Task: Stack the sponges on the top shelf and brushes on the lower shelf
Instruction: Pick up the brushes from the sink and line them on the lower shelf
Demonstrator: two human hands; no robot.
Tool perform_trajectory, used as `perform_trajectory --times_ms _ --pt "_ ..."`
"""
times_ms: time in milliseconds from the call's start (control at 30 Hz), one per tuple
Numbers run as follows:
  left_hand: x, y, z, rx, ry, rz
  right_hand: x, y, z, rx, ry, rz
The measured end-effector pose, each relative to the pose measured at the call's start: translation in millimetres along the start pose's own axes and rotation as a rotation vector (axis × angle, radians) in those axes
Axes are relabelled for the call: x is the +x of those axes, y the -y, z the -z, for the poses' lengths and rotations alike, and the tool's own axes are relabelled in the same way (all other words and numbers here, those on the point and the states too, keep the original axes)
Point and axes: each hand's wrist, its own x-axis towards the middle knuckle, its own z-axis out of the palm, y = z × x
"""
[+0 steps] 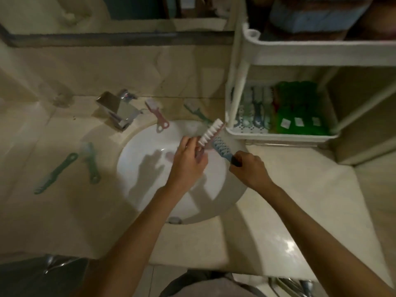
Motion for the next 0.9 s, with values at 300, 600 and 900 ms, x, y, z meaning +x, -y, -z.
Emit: perform_trajectory --times_ms 300,600,900 --pt "43 -77 -57 0.114 0.275 -0.202 -7 -69 69 -0.166 -0.199 -0.015" --pt "58 -79 -67 -0.08 0.272 -0.105 25 -78 86 -0.349 -0.376 0.125" --pt "51 -98 -91 -0.662 0.234 0.461 47 -55 83 0.876 -0.451 -0.166"
